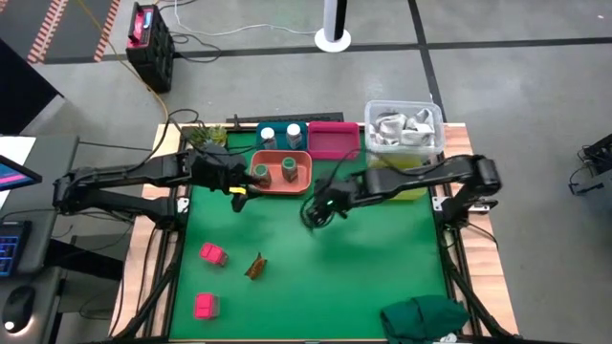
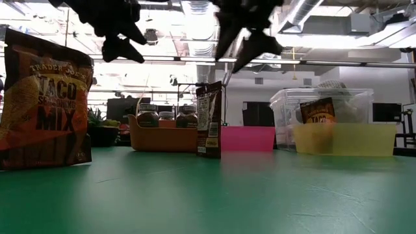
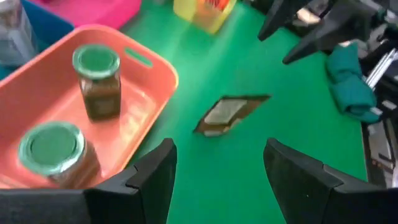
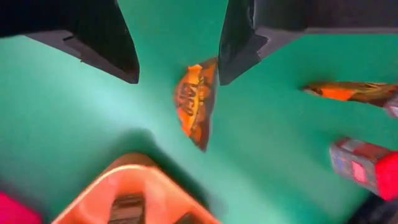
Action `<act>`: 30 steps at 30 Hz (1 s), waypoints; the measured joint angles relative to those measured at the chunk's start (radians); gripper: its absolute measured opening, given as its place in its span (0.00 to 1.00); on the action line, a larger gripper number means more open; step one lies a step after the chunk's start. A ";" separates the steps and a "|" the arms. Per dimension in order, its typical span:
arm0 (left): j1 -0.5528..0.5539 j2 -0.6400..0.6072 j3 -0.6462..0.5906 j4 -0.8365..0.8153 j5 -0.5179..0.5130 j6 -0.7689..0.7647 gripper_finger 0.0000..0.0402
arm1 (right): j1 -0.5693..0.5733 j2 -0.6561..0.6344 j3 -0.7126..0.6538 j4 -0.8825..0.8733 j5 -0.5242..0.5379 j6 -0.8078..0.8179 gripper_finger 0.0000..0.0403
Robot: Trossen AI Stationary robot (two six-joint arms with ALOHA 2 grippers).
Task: Sort spices by type
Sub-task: Put the top orange seasoning pack into the yellow bin
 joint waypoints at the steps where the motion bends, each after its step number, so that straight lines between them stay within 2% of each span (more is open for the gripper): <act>1: -0.002 0.000 0.008 -0.023 -0.003 0.001 0.57 | 0.008 0.034 0.033 -0.007 0.006 -0.012 0.61; 7: -0.012 -0.001 0.021 -0.096 -0.006 0.002 0.57 | 0.033 0.215 0.266 -0.130 0.075 -0.074 0.60; 11: -0.012 -0.008 0.022 -0.116 -0.008 0.003 0.57 | 0.029 0.293 0.365 -0.211 0.105 -0.107 0.60; 23: -0.012 -0.026 0.022 -0.117 -0.012 0.053 0.57 | 0.002 0.376 0.373 -0.219 0.069 -0.171 0.58; 26: -0.012 -0.026 0.022 -0.118 -0.016 0.056 0.57 | 0.002 0.405 0.370 -0.237 0.061 -0.171 0.51; 30: -0.012 -0.026 0.022 -0.116 -0.016 0.056 0.57 | -0.006 0.416 0.370 -0.235 0.017 -0.184 0.30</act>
